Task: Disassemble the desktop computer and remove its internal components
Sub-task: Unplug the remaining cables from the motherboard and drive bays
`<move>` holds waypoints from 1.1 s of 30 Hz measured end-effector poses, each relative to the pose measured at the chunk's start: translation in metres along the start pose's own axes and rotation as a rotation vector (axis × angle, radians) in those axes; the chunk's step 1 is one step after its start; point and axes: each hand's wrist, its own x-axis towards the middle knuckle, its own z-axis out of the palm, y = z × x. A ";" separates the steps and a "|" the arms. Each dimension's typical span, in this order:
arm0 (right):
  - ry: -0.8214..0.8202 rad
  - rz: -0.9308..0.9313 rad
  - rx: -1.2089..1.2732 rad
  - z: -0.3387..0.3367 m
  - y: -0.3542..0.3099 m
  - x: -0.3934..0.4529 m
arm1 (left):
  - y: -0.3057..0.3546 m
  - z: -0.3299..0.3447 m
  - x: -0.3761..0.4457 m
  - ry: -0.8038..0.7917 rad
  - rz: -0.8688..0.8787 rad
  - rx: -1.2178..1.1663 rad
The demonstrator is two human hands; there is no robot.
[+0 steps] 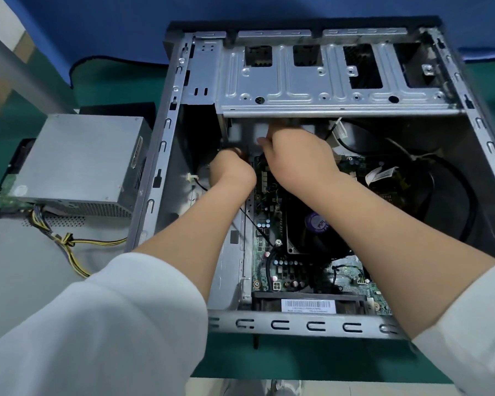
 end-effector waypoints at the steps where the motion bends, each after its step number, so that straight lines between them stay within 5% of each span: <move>1: 0.011 -0.009 -0.001 0.002 0.000 0.000 | -0.002 0.001 0.000 0.067 -0.023 0.019; 13: 0.001 0.108 0.178 0.005 -0.002 0.002 | -0.016 0.004 -0.008 0.151 0.368 0.574; 24: -0.076 0.095 0.149 -0.001 -0.003 0.003 | -0.022 0.005 -0.004 0.089 0.413 0.594; 33: -0.049 0.119 0.049 -0.002 -0.001 0.005 | -0.025 0.010 0.013 0.022 0.400 0.352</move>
